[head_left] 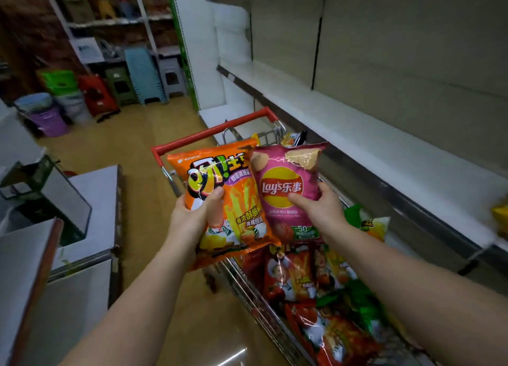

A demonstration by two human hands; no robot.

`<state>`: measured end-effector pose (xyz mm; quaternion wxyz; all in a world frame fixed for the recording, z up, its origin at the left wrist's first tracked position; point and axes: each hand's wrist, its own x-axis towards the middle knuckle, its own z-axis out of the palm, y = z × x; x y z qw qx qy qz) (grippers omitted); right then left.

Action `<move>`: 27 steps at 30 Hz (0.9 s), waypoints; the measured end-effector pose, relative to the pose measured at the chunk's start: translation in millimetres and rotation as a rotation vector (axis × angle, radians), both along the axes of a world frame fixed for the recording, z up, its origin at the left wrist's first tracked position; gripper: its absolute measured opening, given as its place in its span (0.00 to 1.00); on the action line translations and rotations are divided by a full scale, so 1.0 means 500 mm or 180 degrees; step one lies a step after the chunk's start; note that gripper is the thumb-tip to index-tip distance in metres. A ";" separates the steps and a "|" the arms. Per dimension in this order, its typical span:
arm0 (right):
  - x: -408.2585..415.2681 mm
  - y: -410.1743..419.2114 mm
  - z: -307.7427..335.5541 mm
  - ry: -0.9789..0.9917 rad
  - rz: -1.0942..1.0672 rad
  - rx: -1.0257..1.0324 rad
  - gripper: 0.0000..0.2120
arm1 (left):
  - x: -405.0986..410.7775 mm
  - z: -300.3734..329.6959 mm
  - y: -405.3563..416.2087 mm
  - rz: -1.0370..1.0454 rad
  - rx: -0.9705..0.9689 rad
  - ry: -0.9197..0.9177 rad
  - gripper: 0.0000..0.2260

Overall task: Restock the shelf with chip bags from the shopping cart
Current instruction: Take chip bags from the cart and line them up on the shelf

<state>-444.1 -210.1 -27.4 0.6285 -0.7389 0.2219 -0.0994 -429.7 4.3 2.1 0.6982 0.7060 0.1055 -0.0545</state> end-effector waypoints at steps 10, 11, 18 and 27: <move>-0.164 -0.177 0.219 -0.0571 -0.0382 -0.0321 0.21 | -0.107 0.163 -0.189 -0.0517 -0.0081 -0.0648 0.35; -0.187 -0.190 0.234 -0.0610 -0.0423 -0.0348 0.21 | -0.123 0.175 -0.205 -0.0549 -0.0103 -0.0720 0.34; -0.345 -0.280 0.321 -0.0853 -0.0711 -0.0564 0.18 | -0.220 0.247 -0.297 -0.0931 -0.0166 -0.1131 0.21; -0.517 -0.345 0.423 -0.1089 -0.1620 -0.0946 0.17 | -0.260 0.336 -0.423 -0.2028 -0.0502 -0.1340 0.32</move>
